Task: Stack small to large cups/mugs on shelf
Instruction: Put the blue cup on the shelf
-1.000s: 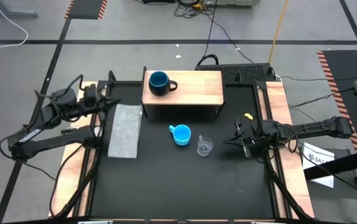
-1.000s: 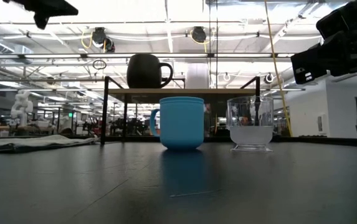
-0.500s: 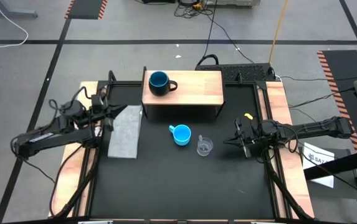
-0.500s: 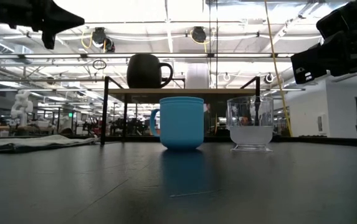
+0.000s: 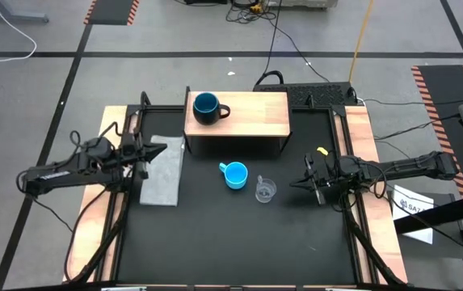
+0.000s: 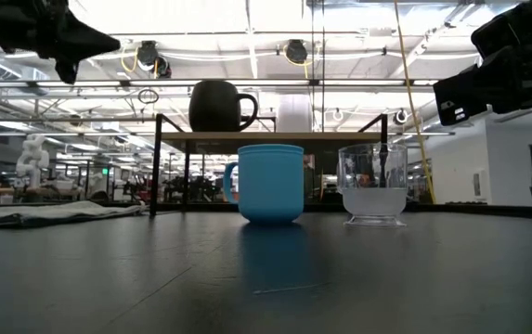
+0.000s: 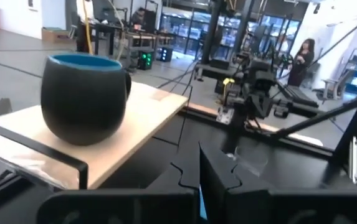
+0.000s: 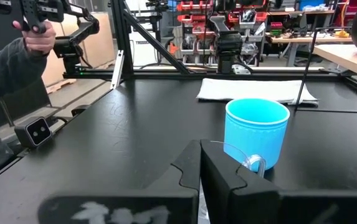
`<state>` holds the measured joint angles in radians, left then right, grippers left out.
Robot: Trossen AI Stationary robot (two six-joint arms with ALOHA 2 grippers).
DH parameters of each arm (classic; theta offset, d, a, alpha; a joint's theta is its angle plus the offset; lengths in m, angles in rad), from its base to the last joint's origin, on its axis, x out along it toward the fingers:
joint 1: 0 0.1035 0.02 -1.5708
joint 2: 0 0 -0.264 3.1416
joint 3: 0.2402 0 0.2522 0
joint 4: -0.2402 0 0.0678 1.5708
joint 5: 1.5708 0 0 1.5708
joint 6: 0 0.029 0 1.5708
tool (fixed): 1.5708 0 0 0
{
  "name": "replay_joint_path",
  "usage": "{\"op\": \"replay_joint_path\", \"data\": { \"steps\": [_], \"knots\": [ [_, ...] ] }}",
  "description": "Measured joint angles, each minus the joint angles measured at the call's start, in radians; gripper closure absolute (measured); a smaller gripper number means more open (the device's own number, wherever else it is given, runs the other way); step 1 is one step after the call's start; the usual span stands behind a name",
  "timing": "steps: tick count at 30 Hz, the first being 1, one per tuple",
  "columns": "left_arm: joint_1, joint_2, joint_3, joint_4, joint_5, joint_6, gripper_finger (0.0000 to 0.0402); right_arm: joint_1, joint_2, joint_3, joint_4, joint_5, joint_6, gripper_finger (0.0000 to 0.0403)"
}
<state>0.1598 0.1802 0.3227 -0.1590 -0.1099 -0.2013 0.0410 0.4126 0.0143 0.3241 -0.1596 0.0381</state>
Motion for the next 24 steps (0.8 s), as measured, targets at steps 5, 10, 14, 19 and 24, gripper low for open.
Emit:
{"op": "replay_joint_path", "data": {
  "steps": [5,10,14,19,24],
  "knots": [
    [-0.051,0.0,-0.09,0.099,-0.036,0.007,0.0402,0.0,0.0,0.0,0.007,0.0,-0.004,0.0403],
    [-0.084,0.0,-0.152,0.161,-0.059,0.035,0.0402,0.0,0.0,0.0,0.009,0.0,-0.002,0.0403],
    [-0.099,0.001,-0.175,0.162,-0.085,0.049,0.0402,0.0,0.0,0.0,0.011,0.0,0.002,0.0403],
    [-0.113,0.0,-0.184,0.158,-0.093,0.077,0.0402,0.0,0.0,0.0,0.016,0.0,0.003,0.0403],
    [-0.136,0.0,-0.184,0.153,-0.099,0.114,0.0402,0.0,0.0,0.0,0.016,0.0,0.003,0.0403]
  ]
}}
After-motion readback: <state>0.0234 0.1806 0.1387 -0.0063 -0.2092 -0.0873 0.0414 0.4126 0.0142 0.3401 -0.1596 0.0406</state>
